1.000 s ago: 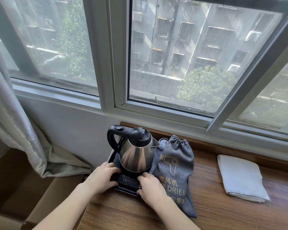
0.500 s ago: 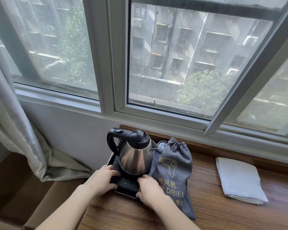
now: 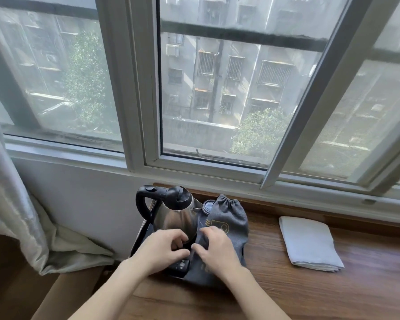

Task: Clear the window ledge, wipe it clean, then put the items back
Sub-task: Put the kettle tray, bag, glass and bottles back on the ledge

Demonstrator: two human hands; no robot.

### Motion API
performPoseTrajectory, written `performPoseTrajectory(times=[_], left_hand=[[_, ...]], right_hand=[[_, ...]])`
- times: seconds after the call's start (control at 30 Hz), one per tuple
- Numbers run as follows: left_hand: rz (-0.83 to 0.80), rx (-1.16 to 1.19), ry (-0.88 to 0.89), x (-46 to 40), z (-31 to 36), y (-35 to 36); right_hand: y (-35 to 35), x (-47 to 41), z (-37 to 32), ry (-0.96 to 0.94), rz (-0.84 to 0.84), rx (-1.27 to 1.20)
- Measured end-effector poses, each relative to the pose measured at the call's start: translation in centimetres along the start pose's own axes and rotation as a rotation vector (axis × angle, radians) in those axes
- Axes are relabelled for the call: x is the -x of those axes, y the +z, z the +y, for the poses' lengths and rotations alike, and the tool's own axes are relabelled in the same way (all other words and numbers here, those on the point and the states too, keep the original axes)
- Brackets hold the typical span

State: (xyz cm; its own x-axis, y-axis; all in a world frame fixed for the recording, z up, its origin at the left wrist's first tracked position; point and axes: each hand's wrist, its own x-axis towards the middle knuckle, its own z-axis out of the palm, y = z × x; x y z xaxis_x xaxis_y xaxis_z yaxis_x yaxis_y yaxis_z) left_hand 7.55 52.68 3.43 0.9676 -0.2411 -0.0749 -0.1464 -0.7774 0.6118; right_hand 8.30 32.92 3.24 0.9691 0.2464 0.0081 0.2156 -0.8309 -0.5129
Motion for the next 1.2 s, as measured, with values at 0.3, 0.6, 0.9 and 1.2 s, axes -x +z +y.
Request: performPoseTrajectory(times=[0.3, 0.6, 0.9, 1.2], left_hand=[[-0.121, 0.070, 0.186, -3.3, 10.9, 3.8], [-0.312, -0.004, 0.314, -4.1, 22.4, 13.1], [-0.411, -0.069, 0.445, -2.9, 37.5, 24.1], [-0.474, -0.070, 0.526, -1.4, 50.3, 36.2]], right_hand=[[-5.6, 4.7, 5.8, 0.203, 0.115, 0.025], [-11.5, 14.6, 15.5, 0.509, 0.176, -0.008], [-18.0, 27.3, 26.6, 0.712, 0.246, -0.029], [-24.8, 39.4, 37.2, 0.844, 0.350, -0.116]])
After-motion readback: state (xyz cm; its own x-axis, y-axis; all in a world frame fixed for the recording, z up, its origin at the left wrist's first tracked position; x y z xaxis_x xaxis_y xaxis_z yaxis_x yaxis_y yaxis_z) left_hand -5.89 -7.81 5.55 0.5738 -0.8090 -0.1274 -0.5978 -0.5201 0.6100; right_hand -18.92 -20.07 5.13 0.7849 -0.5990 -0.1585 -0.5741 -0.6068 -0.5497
